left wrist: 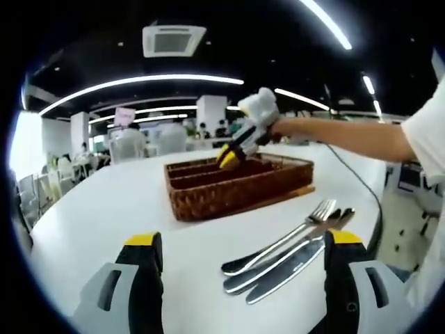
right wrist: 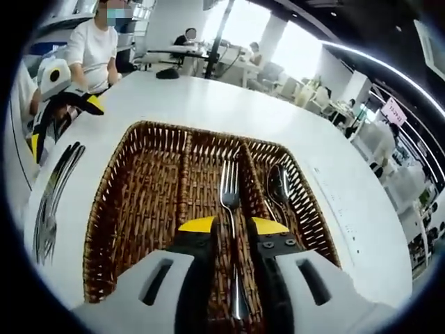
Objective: Arrange the knives, forks, and spoons in their matching storage slots by inserting each utensil handle-first until every utensil is classified and aligned in the correct compartment
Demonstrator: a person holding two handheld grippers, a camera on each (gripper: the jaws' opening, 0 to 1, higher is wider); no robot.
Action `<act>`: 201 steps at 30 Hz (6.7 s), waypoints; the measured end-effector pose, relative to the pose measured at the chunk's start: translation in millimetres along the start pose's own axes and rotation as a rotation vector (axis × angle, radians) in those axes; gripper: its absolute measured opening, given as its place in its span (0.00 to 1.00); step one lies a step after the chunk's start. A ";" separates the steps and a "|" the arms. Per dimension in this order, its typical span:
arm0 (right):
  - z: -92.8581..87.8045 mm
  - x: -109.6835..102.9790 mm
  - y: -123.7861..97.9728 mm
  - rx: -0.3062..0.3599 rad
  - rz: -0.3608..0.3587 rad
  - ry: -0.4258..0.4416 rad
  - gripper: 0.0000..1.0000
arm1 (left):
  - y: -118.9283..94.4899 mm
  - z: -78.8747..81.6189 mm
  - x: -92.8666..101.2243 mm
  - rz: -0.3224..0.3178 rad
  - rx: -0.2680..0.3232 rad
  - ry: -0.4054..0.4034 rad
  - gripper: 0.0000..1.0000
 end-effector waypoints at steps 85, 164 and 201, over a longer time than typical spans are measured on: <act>-6.8 -100.6 -99.8 0.327 -0.110 0.142 0.98 | -7.1 14.0 35.6 -0.059 0.023 0.011 0.99; -38.4 -187.8 -170.9 0.561 -0.231 0.350 0.97 | 20.5 16.6 48.7 -0.219 -0.066 0.110 0.84; -89.7 -249.9 -194.2 0.623 -0.275 0.551 0.98 | 67.1 23.2 32.6 -0.491 -0.348 0.271 0.27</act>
Point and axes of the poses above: the point that each gripper's makers call its tool centre point, and the gripper's own axes: y roughly forward along the fingers, x roughly to its right, z roughly out of its top, the point moved 5 cm from there along -y, roughly backward along the fingers, and after that the axes turned 10 degrees about -x, right-handed, at the moved point
